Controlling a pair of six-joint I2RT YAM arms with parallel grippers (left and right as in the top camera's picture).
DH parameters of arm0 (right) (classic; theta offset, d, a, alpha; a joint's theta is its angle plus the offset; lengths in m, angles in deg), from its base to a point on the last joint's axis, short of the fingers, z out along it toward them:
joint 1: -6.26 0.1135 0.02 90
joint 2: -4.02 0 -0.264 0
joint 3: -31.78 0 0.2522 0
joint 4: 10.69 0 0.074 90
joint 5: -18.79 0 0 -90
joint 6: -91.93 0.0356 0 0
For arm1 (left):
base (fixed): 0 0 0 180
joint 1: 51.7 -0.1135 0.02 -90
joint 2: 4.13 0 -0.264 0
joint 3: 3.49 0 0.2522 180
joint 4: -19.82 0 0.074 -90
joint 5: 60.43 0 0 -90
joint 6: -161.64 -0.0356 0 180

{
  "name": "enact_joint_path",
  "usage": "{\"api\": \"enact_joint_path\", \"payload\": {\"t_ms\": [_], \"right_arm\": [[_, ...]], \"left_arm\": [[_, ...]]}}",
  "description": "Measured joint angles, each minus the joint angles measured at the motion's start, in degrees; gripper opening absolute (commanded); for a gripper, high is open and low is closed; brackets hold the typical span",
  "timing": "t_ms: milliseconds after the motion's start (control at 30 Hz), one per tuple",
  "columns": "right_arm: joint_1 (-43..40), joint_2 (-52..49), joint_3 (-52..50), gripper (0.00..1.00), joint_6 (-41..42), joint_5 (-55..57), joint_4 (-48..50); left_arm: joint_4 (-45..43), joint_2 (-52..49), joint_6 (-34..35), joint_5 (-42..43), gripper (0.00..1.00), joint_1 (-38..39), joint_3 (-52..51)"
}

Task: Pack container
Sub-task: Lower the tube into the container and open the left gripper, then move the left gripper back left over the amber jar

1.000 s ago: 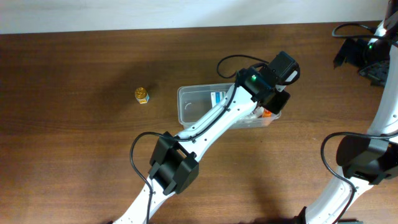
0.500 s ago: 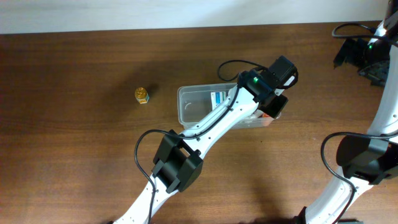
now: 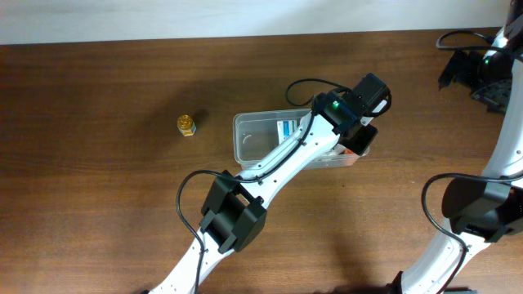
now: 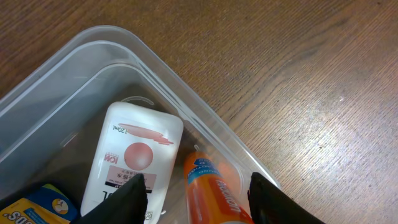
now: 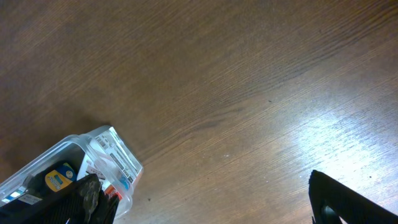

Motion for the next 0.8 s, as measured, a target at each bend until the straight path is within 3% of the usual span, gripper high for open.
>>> {"api": "enact_joint_path", "payload": {"t_ms": [600,800], "right_arm": [[0.0,0.0,0.0,0.98,0.0,0.0,0.0],[0.0,0.0,0.0,0.98,0.0,0.0,0.0]], "left_arm": [[6.9,0.0,-1.3,0.0,0.58,-2.8,13.7],[9.8,0.0,-1.5,0.0,0.72,-2.9,17.0]]}}
